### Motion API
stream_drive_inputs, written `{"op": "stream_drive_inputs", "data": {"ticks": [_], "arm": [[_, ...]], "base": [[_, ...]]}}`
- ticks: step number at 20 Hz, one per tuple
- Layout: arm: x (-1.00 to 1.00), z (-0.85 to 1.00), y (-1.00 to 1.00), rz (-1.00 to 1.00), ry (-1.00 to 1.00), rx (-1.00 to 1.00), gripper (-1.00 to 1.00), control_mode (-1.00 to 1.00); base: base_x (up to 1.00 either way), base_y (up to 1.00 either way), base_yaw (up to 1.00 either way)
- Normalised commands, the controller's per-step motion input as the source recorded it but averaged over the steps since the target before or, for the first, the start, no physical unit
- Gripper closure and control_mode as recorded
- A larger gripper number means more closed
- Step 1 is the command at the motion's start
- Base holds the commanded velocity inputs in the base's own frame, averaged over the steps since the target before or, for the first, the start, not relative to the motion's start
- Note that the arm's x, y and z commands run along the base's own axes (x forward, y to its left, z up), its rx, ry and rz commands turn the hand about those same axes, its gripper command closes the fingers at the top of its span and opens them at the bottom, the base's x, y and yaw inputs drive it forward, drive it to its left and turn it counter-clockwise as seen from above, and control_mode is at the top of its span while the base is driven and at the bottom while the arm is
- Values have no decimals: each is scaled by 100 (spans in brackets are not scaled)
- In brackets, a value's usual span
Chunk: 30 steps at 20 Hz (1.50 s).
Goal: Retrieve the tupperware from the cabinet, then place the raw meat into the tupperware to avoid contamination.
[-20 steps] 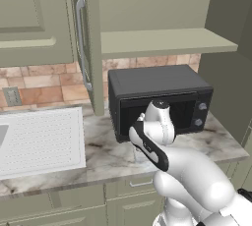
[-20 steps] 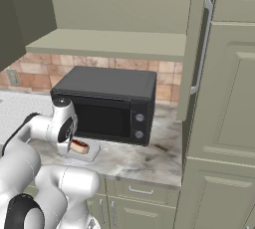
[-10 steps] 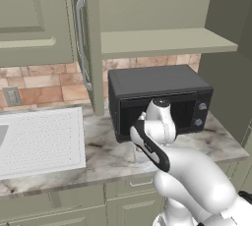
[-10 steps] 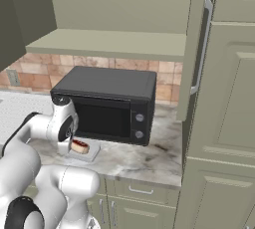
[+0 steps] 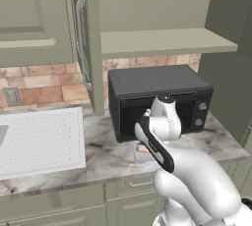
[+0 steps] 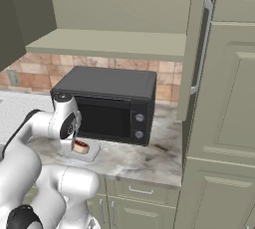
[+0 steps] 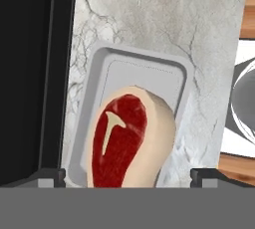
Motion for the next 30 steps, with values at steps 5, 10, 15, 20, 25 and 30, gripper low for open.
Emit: {"op": "stream_drive_inputs", "data": {"ticks": [5, 10, 15, 20, 25, 30], "arm": [[-19, 13, -1, 0, 0, -1, -100, -100], [-29, 25, -1, 0, 0, -3, -100, -100], [-20, 12, -15, 2, -2, -2, -100, -100], [-11, 9, -30, 15, -7, -1, -100, -100], [-6, 28, -19, 26, -2, -10, -100, -100], [-3, 36, -11, 31, 0, -12, -100, -100]], "base": [[0, 0, 0], [0, 0, 0], [0, 0, 0], [0, 0, 0], [0, 0, 0], [0, 0, 0]]}}
